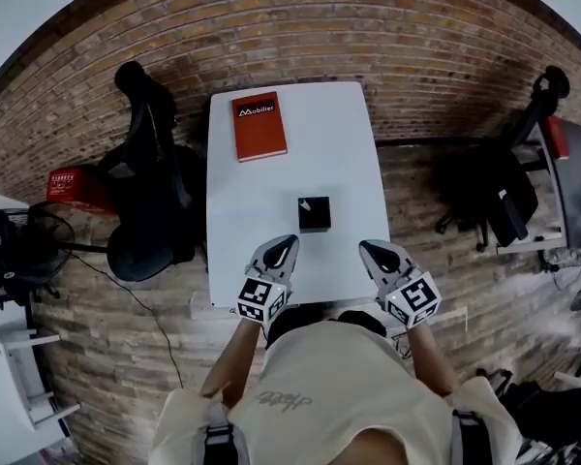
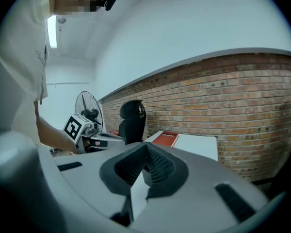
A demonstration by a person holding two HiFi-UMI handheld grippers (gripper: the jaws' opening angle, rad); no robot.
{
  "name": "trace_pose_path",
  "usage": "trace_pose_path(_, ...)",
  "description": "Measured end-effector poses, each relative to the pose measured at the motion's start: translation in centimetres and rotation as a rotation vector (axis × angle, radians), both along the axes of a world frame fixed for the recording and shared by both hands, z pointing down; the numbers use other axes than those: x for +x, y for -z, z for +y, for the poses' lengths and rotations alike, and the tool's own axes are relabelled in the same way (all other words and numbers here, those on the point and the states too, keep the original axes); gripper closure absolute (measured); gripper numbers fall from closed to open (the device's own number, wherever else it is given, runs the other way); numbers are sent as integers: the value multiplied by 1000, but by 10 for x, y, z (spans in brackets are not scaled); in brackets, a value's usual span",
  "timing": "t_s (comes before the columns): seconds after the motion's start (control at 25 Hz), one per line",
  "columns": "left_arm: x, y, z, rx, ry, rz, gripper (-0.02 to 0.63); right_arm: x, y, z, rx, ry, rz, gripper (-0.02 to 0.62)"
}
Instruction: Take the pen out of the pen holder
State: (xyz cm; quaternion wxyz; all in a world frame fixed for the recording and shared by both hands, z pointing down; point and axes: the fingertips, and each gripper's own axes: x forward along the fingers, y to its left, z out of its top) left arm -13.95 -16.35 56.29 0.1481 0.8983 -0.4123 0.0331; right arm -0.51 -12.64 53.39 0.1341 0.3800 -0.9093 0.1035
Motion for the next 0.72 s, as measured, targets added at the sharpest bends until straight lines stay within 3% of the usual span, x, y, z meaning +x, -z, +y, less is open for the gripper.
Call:
trace_pose_path(0.28, 4, -6, -34, -15, -62, -5, 583, -1, -5, -21, -29, -47, 7, 588)
trace_pose_path(0.72, 9, -3, -45, -37, 32, -19, 583, -2, -7, -41, -11, 79, -30, 588)
